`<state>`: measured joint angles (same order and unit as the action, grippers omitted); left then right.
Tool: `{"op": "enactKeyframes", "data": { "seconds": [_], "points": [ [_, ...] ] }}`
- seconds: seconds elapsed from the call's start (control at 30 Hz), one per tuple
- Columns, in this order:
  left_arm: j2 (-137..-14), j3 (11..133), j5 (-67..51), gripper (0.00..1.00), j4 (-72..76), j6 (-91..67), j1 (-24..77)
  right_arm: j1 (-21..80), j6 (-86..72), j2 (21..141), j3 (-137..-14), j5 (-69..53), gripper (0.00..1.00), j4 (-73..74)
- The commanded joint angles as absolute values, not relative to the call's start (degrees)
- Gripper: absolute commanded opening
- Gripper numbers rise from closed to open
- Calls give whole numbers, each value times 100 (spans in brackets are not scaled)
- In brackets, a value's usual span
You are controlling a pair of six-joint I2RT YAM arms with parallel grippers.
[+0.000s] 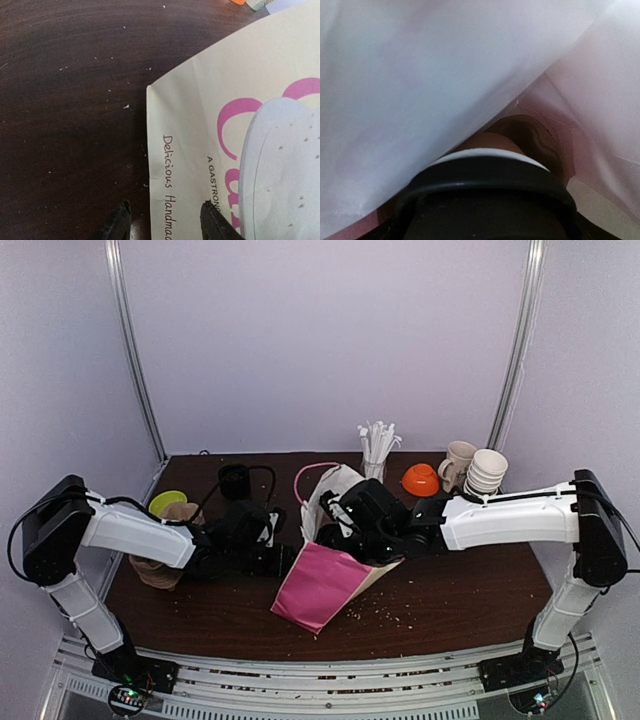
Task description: Pack the takeout coffee
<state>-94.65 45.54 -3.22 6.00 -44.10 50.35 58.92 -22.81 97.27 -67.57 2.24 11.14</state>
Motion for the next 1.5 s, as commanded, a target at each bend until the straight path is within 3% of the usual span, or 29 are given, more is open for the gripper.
{"op": "enactKeyframes", "data": {
  "seconds": [0.0,1.47],
  "points": [
    [-9595,4459,-678,51,800,-4392,5089,5832,-2473,10020,-6677,124,72,1020],
    [-9643,4351,-904,50,932,-4368,5091,5827,-2639,11625,-6862,-320,68,1987]
  ]
}}
